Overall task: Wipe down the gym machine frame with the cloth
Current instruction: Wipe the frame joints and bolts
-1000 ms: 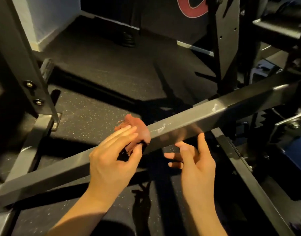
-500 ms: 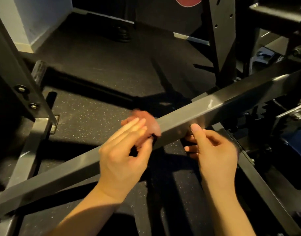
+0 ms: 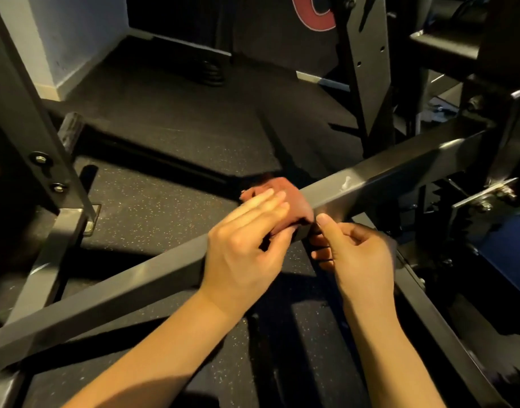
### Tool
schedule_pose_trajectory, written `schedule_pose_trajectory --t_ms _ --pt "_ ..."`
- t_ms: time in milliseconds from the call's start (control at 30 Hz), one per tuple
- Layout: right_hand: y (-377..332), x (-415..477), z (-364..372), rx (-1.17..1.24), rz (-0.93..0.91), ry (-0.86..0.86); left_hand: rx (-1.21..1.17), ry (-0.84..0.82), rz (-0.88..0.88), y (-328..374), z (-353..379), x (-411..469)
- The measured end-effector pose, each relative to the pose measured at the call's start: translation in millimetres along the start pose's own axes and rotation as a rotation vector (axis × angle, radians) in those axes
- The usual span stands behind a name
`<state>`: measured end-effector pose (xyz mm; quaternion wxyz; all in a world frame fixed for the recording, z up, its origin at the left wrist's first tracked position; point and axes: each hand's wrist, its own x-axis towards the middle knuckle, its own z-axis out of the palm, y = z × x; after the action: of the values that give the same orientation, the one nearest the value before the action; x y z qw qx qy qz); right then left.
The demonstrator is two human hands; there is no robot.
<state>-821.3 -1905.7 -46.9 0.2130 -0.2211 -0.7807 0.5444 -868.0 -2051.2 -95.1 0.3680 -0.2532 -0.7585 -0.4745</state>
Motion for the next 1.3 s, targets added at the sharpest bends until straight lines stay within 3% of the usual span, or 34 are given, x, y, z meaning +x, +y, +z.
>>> schedule_pose_trajectory --t_ms 100,233,300,433,533,733,933,1133,1300 --pt "-2 -1 -7 0.018 -0.013 0.002 0.006 -0.064 0.027 1 -11 -11" --pt "-6 5 -25 -0.002 -0.1 0.172 0.127 0.034 -0.12 -19 -50 -48" --pt "-6 6 -27 -0.134 -0.225 0.3 0.098 0.039 -0.125 -11 -40 -34" --pt "-1 15 -24 -0.432 -0.546 0.395 -0.047 -0.062 0.07 27 14 26" --pt "3 27 -32 -0.572 -0.537 0.355 -0.111 -0.123 0.091 31 15 28" --pt "10 38 -34 -0.668 -0.547 0.309 0.044 -0.016 -0.009 -4 -21 -2" --pt "12 37 -36 -0.686 -0.612 0.359 -0.117 -0.135 0.181 46 37 54" --pt "14 41 -33 -0.62 -0.558 0.338 -0.022 -0.065 0.124 2 -13 11" --pt "13 37 -32 -0.615 -0.606 0.343 -0.149 -0.128 0.182 45 36 63"
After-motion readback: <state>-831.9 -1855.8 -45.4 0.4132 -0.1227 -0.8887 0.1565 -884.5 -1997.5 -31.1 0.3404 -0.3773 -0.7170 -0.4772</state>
